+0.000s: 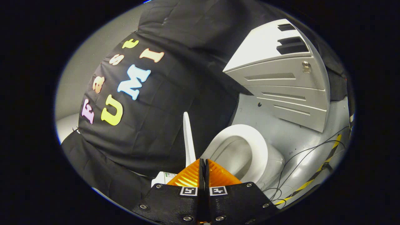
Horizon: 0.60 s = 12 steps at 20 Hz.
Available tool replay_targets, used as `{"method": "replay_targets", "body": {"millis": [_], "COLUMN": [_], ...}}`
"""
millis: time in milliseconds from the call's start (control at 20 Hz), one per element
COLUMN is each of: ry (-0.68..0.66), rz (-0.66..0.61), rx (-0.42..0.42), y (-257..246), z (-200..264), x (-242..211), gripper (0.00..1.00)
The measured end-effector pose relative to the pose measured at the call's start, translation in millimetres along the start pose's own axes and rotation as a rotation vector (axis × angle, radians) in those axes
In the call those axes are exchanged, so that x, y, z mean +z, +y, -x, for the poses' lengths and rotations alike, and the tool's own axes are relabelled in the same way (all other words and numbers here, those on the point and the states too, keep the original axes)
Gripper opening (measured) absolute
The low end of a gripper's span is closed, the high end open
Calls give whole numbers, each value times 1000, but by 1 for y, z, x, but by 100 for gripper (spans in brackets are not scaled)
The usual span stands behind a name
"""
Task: Open the toilet lid.
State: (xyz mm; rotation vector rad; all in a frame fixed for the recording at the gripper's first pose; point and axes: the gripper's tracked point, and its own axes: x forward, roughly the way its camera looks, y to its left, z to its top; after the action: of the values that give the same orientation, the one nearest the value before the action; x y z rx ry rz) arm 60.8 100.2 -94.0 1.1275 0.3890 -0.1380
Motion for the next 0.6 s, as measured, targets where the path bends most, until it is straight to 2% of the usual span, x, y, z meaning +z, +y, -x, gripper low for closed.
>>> {"method": "replay_targets", "body": {"millis": [300, 600], "ry": [-11, -48], "rz": [80, 157], "rx": [43, 29], "y": [37, 42], "z": [9, 9], "x": [-3, -2], "gripper": [0, 0]}}
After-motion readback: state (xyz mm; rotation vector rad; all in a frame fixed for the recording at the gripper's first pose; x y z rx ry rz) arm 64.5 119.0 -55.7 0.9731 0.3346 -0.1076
